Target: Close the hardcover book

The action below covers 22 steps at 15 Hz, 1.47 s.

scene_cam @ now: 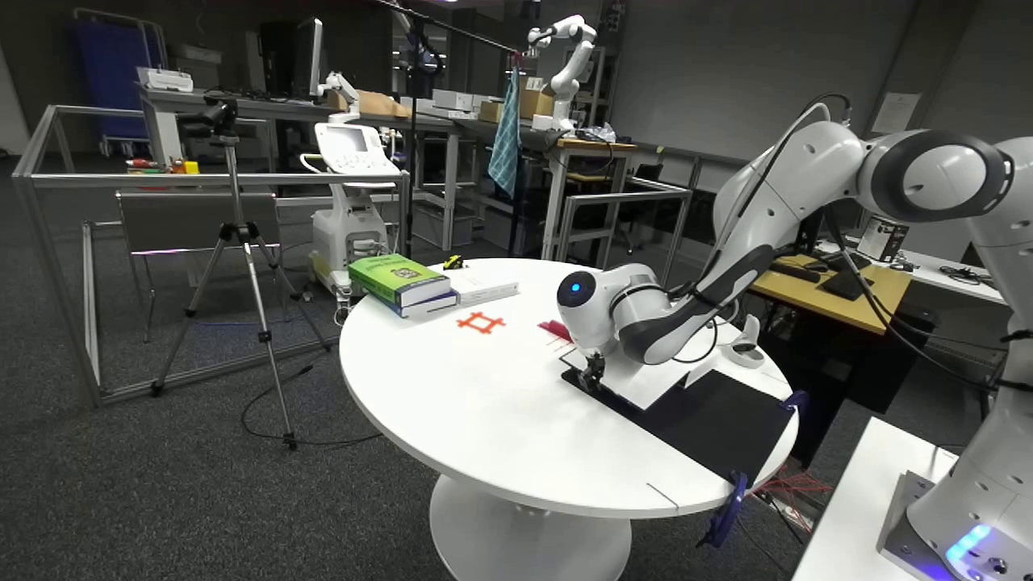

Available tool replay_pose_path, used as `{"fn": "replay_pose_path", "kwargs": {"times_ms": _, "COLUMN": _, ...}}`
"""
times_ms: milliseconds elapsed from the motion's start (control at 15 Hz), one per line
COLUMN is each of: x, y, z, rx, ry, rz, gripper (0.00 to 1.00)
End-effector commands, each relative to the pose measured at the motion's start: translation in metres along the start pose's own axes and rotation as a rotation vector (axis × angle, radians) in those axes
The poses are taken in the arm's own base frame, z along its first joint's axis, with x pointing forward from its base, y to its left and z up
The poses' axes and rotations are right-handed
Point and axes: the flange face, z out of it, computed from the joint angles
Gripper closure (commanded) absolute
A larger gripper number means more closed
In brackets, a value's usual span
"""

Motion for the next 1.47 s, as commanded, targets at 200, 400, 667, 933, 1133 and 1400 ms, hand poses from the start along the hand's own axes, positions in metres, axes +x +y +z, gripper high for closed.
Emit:
{"fn": "replay_pose_path", "kwargs": {"times_ms": 200, "x": 0.011, "y": 0.017, "z": -0.013, "rx": -0.108, "ry": 0.043, "rz": 0.008, "gripper": 0.00}}
{"fn": "replay_pose_path", "kwargs": {"times_ms": 400, "x": 0.013, "y": 0.025, "z": -0.024, "rx": -0.151, "ry": 0.074, "rz": 0.012, "gripper": 0.00}}
{"fn": "replay_pose_path", "kwargs": {"times_ms": 667, "x": 0.013, "y": 0.041, "z": -0.042, "rx": -0.182, "ry": 0.110, "rz": 0.014, "gripper": 0.00}}
{"fn": "replay_pose_path", "kwargs": {"times_ms": 933, "x": 0.014, "y": 0.056, "z": -0.058, "rx": -0.180, "ry": 0.127, "rz": 0.024, "gripper": 0.00}}
{"fn": "replay_pose_path", "kwargs": {"times_ms": 1133, "x": 0.016, "y": 0.068, "z": -0.068, "rx": -0.173, "ry": 0.131, "rz": 0.033, "gripper": 0.00}}
{"fn": "replay_pose_path", "kwargs": {"times_ms": 1400, "x": 0.024, "y": 0.090, "z": -0.075, "rx": -0.163, "ry": 0.123, "rz": 0.066, "gripper": 0.00}}
